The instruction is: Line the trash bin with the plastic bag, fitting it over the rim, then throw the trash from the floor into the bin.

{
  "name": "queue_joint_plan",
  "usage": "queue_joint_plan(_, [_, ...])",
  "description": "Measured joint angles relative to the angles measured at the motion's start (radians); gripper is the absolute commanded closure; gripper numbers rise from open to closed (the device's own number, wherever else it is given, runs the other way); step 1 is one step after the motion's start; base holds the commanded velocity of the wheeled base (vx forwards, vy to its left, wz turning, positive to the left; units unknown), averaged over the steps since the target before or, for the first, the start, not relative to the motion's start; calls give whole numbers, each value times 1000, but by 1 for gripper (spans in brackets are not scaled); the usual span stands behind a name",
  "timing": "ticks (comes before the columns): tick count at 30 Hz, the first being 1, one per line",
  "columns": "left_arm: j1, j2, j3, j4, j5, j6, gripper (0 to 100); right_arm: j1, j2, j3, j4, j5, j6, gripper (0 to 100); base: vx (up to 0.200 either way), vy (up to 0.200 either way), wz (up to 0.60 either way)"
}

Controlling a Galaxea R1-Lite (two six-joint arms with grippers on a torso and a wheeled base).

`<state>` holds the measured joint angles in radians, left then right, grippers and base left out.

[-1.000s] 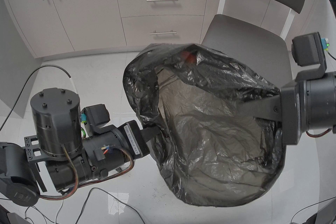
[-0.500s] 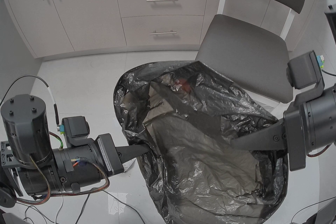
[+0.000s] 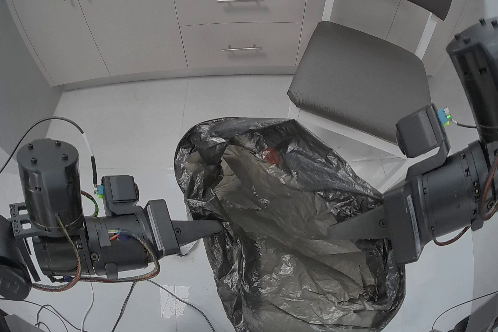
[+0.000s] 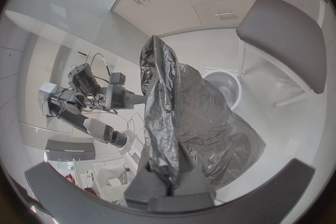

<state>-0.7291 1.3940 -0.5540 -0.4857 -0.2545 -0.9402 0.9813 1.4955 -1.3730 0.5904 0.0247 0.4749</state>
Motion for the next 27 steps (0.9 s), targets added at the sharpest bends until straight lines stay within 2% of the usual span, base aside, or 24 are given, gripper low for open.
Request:
queue_joint_plan(8, [64,75,-3,-60,-13,-1,100,-18,34,18,-11,0,17,100,0,0,0])
queue_joint_plan(18, [107,198,-20,-150,-8,1,100,-60,115,-55,-23,-4,16,100,0,0,0])
queue_joint_plan(27, [176,285,-48,-195,-3,9,100,-88,225,-118,-121,1,0,100,0,0,0])
